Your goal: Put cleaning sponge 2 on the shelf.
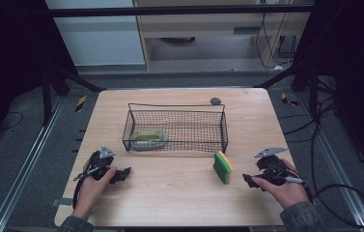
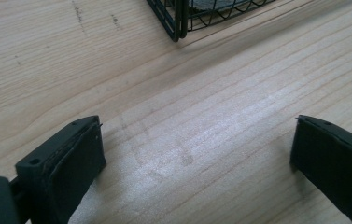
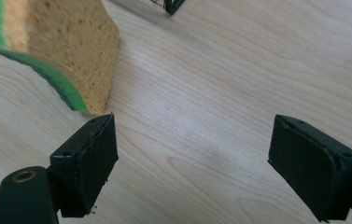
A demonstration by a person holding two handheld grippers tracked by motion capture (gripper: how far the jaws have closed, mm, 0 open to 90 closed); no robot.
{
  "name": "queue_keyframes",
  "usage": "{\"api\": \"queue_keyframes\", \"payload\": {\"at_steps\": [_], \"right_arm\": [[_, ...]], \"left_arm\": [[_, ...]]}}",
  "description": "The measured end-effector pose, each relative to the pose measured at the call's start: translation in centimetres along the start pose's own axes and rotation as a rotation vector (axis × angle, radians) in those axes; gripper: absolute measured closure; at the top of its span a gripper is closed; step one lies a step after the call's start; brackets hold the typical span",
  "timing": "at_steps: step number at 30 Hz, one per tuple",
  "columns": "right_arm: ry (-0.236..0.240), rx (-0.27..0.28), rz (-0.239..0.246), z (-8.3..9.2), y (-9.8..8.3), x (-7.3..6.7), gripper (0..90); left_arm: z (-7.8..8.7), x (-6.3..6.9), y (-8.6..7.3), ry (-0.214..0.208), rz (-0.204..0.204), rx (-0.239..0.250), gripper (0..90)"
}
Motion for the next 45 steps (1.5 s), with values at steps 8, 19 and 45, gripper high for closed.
{"api": "queue_keyframes", "payload": {"at_steps": [8, 19, 45], "right_arm": [[-0.013, -0.038, 0.037, 3.2, 2.3, -1.0, 16.1], [-0.014, -0.111, 0.032, 5.2, 7.2, -2.0, 17.0], [0.033, -0.203, 0.063, 1.1, 10.1, -7.0, 29.5]], "left_arm": [[-0.2, -0.4, 0.1, 0.017, 0.038, 0.028, 0.0], [-0.4, -0.5, 0.3, 0.026, 0.053, 0.051, 0.0], [-0.5, -0.6, 0.5, 0.026, 0.05, 0.034, 0.0]]}}
Point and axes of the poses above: each handheld gripper's, and its own axes: z roughly backward along the jaws, y roughly out of its top, x roughly to its right, the point moved 6 cm from there along -z, roughly forward along the jaws, and after that the axes turned 11 degrees about -x, right-handed, at the moved point
